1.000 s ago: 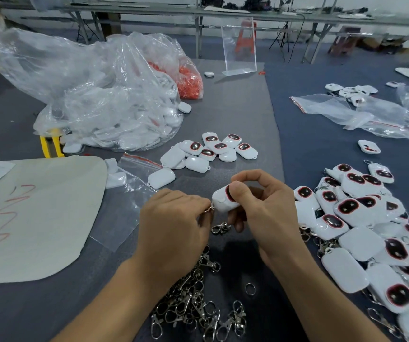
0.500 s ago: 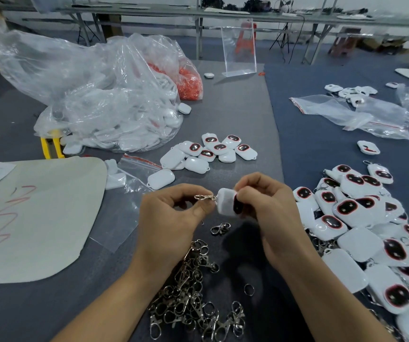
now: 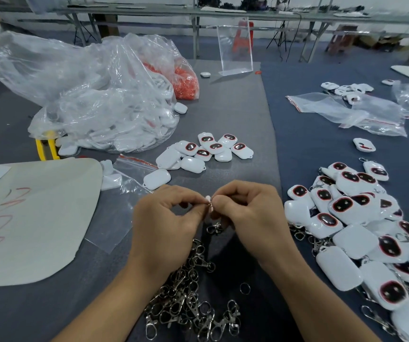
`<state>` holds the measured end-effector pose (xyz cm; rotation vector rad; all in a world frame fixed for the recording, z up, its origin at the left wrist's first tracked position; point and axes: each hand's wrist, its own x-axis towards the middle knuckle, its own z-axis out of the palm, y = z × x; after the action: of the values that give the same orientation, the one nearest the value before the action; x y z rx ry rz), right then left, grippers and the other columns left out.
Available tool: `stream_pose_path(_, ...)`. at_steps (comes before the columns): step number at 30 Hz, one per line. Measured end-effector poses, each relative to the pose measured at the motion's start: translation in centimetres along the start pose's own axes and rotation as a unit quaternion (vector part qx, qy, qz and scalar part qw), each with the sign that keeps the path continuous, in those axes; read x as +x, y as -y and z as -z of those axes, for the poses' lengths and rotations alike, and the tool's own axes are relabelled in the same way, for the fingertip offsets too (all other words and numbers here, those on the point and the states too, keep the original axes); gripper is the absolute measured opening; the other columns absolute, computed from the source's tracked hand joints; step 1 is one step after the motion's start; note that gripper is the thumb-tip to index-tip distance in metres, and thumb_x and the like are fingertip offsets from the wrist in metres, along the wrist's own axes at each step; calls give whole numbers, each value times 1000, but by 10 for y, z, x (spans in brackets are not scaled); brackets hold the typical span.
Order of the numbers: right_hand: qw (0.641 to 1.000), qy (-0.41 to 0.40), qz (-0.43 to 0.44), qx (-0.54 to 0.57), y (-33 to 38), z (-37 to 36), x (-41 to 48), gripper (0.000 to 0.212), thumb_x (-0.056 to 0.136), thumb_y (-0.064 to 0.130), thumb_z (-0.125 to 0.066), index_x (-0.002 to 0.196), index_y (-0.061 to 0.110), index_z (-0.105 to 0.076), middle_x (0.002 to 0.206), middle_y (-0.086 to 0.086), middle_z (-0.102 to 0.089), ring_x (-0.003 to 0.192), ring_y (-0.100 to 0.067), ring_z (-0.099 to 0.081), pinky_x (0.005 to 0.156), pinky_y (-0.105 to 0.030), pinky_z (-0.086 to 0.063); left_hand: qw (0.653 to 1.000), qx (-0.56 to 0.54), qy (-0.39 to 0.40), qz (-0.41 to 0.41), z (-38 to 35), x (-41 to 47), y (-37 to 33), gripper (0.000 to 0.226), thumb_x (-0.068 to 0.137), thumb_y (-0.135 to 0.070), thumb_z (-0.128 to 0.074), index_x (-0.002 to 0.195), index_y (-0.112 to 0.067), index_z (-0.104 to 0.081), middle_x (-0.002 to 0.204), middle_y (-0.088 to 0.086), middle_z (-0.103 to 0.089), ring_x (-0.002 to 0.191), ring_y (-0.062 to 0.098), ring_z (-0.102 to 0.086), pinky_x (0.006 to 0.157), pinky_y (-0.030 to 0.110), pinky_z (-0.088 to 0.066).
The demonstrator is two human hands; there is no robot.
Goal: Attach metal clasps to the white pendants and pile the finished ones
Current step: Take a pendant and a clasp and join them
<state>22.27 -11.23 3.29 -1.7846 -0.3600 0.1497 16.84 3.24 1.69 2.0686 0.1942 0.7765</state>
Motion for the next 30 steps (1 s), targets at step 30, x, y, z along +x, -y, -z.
stream_pose_path(30,951,-138,43,-275,-13,51,20,24,73,4,-71,73,28,-76,61,11,-67,61,-6,-60,60,-18,-46,988,-58,62,126,3,8,10,24,81,-15,-81,79,-39,-80,63,-13,-71,54,5,-55,59,19,-45)
